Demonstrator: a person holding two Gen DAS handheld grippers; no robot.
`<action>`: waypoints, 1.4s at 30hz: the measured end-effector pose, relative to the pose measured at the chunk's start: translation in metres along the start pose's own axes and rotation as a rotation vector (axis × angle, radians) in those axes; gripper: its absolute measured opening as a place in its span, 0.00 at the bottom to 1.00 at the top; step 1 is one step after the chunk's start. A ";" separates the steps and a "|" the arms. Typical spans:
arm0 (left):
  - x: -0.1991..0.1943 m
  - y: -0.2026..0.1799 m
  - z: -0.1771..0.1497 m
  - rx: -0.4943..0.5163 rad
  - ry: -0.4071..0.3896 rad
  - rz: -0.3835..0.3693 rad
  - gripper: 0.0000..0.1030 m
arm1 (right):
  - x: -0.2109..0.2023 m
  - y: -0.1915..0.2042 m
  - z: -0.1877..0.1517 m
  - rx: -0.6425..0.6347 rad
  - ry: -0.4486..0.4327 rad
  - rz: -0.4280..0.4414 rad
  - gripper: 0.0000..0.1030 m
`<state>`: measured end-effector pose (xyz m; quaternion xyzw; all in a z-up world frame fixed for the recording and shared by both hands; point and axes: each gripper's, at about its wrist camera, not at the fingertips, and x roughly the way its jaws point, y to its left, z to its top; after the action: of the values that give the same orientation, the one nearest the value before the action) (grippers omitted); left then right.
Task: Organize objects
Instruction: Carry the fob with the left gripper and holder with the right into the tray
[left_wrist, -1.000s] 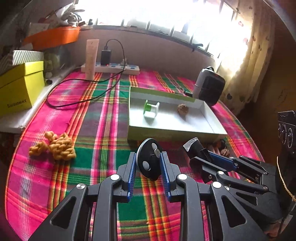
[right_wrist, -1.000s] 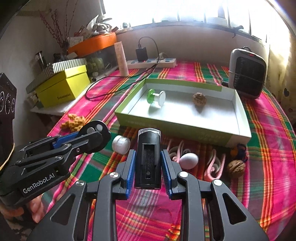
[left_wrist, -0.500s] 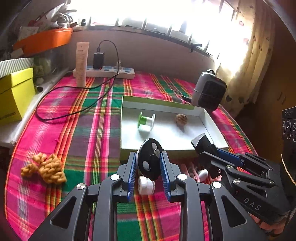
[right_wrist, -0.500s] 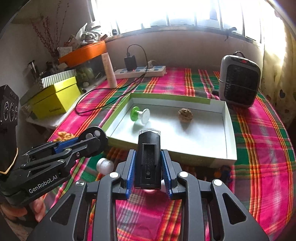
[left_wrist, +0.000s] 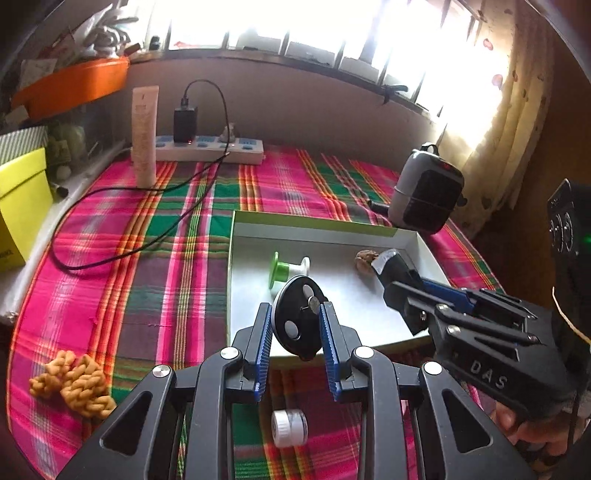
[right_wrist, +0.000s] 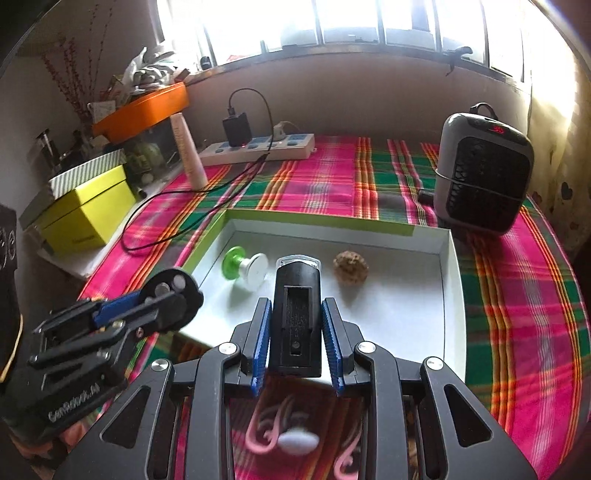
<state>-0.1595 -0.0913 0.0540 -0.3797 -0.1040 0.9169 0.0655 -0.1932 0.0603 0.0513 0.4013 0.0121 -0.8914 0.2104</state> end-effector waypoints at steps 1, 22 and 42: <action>0.003 0.001 0.001 -0.002 0.003 -0.002 0.23 | 0.003 -0.001 0.002 0.000 0.001 0.002 0.28; 0.041 0.000 0.000 0.010 0.075 0.028 0.23 | 0.064 -0.013 0.031 0.003 0.104 0.045 0.28; 0.051 -0.003 0.000 0.027 0.088 0.045 0.23 | 0.080 -0.009 0.031 -0.014 0.135 0.044 0.28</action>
<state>-0.1956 -0.0787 0.0199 -0.4208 -0.0801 0.9020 0.0546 -0.2658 0.0339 0.0130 0.4591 0.0239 -0.8574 0.2313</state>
